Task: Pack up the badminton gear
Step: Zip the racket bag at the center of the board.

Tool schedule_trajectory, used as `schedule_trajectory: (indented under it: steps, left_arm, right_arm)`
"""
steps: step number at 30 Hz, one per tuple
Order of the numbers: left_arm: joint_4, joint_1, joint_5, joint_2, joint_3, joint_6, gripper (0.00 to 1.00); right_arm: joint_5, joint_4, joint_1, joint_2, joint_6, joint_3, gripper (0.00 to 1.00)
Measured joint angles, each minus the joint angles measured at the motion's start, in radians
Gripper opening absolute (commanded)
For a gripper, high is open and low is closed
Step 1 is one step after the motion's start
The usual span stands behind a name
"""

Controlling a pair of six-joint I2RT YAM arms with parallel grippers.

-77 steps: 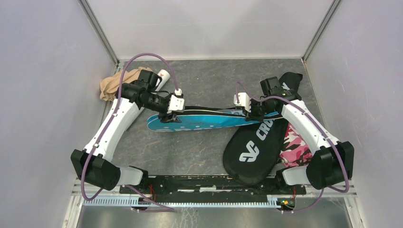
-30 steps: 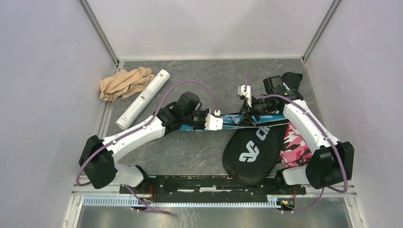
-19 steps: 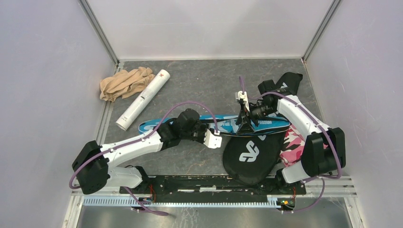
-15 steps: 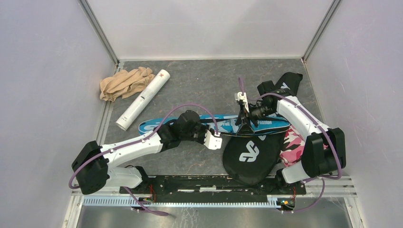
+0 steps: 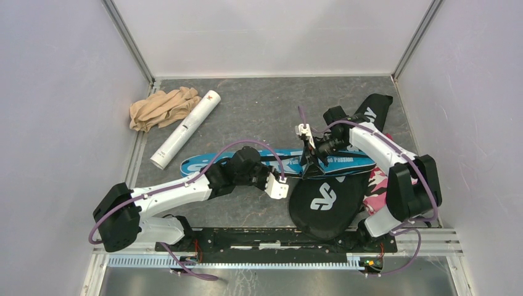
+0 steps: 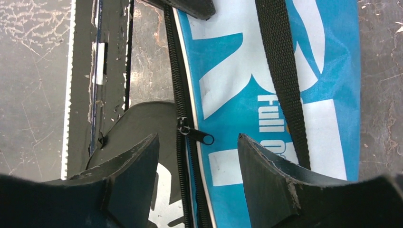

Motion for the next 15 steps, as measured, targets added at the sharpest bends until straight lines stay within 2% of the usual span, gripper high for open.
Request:
schedule_trajectory:
  steps: [4, 9, 15]
  left_arm:
    - [-0.005, -0.002, 0.0, 0.0, 0.0, 0.003, 0.02]
    - [-0.005, -0.002, 0.0, -0.002, 0.0, 0.003, 0.02]
    - [-0.005, -0.002, 0.0, -0.003, -0.001, 0.004, 0.02]
  right_arm:
    - [0.008, -0.013, 0.019, 0.043, -0.029, 0.032, 0.64]
    - [0.023, -0.032, 0.041, 0.075, -0.057, 0.052, 0.57]
    - [0.035, -0.067, 0.052, 0.084, -0.093, 0.071, 0.36]
